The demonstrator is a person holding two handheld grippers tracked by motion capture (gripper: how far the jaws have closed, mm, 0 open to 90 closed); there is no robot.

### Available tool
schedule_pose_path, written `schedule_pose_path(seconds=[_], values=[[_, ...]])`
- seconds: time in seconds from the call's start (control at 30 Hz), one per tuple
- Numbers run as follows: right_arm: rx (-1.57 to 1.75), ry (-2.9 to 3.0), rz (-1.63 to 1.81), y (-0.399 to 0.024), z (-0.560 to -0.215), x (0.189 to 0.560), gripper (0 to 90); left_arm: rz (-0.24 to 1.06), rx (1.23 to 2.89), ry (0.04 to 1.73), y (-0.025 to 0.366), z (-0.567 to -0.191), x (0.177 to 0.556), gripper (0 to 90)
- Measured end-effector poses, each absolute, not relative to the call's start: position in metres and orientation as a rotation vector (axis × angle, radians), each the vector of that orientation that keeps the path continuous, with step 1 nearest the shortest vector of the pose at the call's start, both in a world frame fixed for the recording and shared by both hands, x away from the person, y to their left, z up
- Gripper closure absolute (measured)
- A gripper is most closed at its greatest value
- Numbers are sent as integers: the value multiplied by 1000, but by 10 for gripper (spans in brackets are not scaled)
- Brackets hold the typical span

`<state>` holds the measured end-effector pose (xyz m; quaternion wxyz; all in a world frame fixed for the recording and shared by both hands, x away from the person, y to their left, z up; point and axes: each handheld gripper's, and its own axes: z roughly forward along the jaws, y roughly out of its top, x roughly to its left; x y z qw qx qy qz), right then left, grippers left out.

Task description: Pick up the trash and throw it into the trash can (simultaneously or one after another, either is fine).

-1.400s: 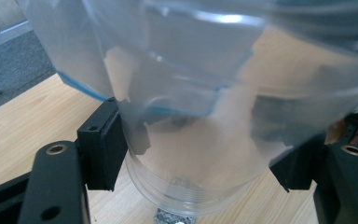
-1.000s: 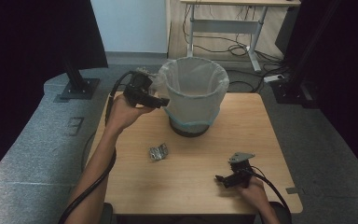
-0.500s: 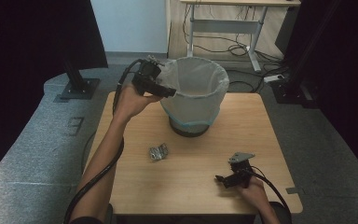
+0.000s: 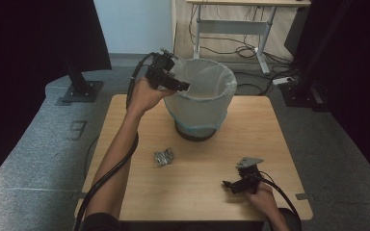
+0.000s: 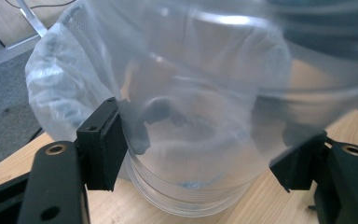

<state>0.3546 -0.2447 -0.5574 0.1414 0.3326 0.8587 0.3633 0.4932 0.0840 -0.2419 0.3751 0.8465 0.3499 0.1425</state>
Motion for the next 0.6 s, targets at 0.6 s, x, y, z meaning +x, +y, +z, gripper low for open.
schedule_pose_path(seconds=[0.6], values=[[961, 2478, 1049, -245, -557, 355, 0, 407, 2144, 928, 59, -243, 523, 292]])
